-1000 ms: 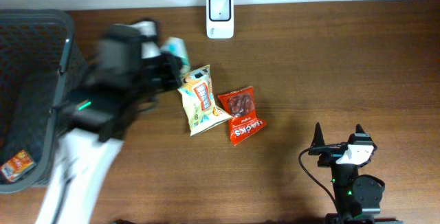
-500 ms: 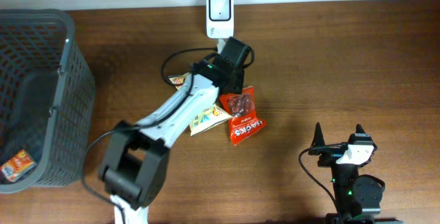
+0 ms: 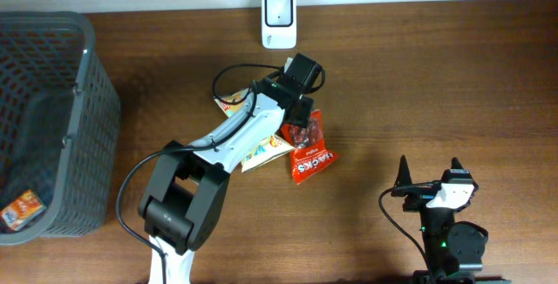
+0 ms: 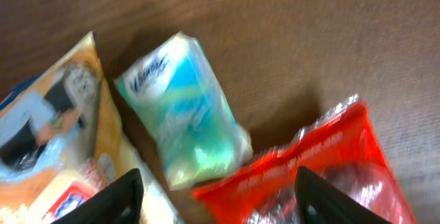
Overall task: Scan the item barcode
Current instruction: 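Place the green Kleenex pack between the yellow and red bags, then reach the left gripper into the basket and grasp the orange tissue pack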
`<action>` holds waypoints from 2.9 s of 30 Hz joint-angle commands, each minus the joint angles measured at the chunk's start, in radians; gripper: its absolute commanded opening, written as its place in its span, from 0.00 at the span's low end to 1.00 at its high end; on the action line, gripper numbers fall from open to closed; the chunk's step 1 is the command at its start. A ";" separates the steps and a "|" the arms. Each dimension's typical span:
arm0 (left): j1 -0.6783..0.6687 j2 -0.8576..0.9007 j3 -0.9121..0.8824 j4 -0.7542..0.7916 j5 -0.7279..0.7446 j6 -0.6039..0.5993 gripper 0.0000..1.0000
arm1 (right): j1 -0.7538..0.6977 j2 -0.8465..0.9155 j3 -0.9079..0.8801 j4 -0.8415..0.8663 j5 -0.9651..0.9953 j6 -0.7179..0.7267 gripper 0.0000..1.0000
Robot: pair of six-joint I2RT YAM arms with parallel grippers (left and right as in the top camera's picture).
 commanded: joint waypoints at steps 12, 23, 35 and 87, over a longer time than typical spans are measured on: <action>0.249 -0.534 0.364 -0.318 -0.127 0.019 0.98 | -0.003 -0.008 -0.009 -0.002 0.008 0.005 0.99; 1.010 -0.634 0.335 -0.578 -0.149 -0.277 0.99 | -0.003 -0.008 -0.009 -0.002 0.008 0.005 0.98; 1.265 -0.451 0.069 -0.441 -0.224 -0.462 0.99 | -0.003 -0.008 -0.009 -0.002 0.008 0.005 0.99; 1.352 -0.029 -0.147 -0.292 -0.190 -0.469 0.21 | -0.003 -0.008 -0.009 -0.002 0.008 0.005 0.99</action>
